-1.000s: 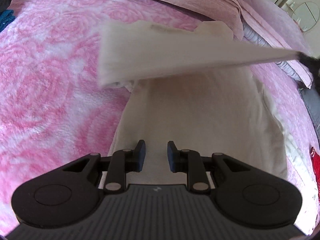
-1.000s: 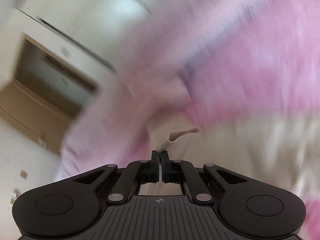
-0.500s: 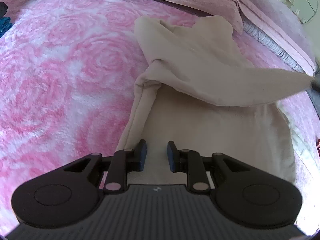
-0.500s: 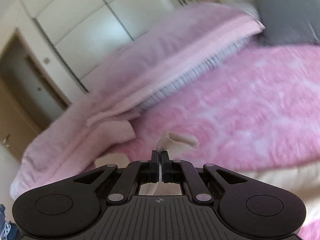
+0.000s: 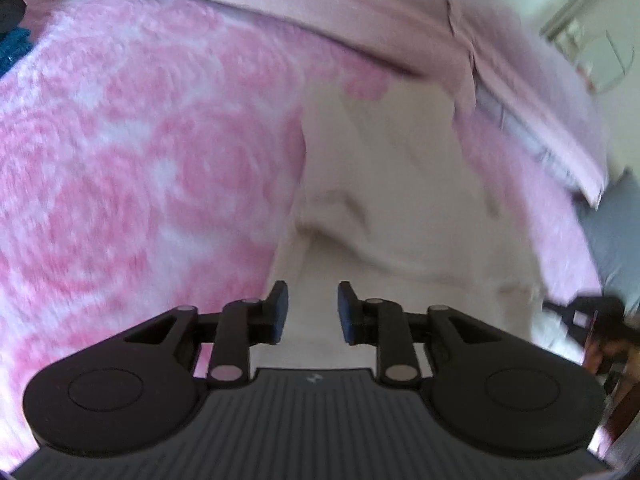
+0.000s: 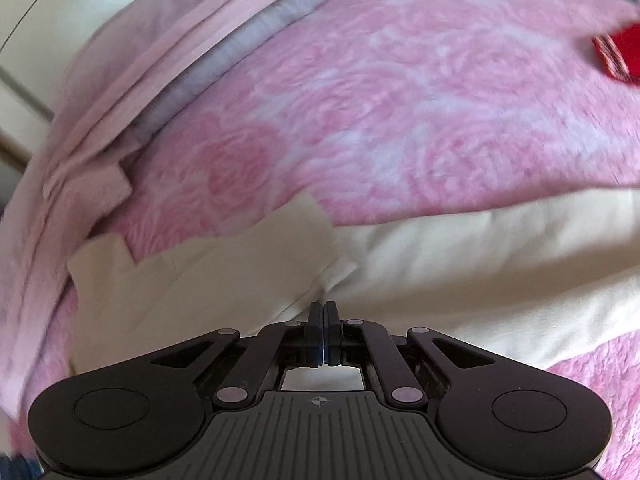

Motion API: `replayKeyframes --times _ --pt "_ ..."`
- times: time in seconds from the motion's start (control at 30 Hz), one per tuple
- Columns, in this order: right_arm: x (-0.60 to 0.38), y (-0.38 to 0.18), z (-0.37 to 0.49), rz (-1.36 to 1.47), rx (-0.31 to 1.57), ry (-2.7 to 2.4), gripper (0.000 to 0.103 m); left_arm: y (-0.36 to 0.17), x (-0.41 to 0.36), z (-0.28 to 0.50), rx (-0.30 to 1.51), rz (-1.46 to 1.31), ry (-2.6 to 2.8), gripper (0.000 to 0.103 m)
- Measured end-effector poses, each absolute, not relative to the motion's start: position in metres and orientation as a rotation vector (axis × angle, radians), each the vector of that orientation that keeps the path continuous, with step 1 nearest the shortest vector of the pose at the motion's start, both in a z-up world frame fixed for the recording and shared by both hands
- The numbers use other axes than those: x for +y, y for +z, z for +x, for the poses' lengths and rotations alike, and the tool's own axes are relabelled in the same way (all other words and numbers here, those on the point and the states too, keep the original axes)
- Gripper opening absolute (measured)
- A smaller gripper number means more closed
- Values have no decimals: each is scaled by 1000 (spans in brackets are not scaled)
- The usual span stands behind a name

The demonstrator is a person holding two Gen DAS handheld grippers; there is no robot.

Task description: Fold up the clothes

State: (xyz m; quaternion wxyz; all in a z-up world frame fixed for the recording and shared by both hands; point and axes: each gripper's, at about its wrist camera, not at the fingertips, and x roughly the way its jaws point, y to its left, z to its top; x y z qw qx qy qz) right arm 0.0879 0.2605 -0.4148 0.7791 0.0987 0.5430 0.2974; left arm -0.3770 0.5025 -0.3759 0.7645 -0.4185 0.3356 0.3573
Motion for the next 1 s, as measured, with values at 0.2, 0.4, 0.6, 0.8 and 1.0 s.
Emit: replayKeyframes --times 0.2,0.4,0.6,0.8,1.0 --pt "244 -419 106 427 1191 573 53 -380 521 -363 775 -797 796 26" --pt "242 -423 108 508 1210 583 52 -393 515 -340 868 -590 743 28" --pt "258 -431 111 450 1227 586 27 -406 514 -324 913 -431 688 15" --pt "258 -416 97 365 1129 658 3 -397 504 -335 812 -377 775 4" --pt "256 -416 82 252 1139 639 3 -418 508 -338 864 -429 835 5"
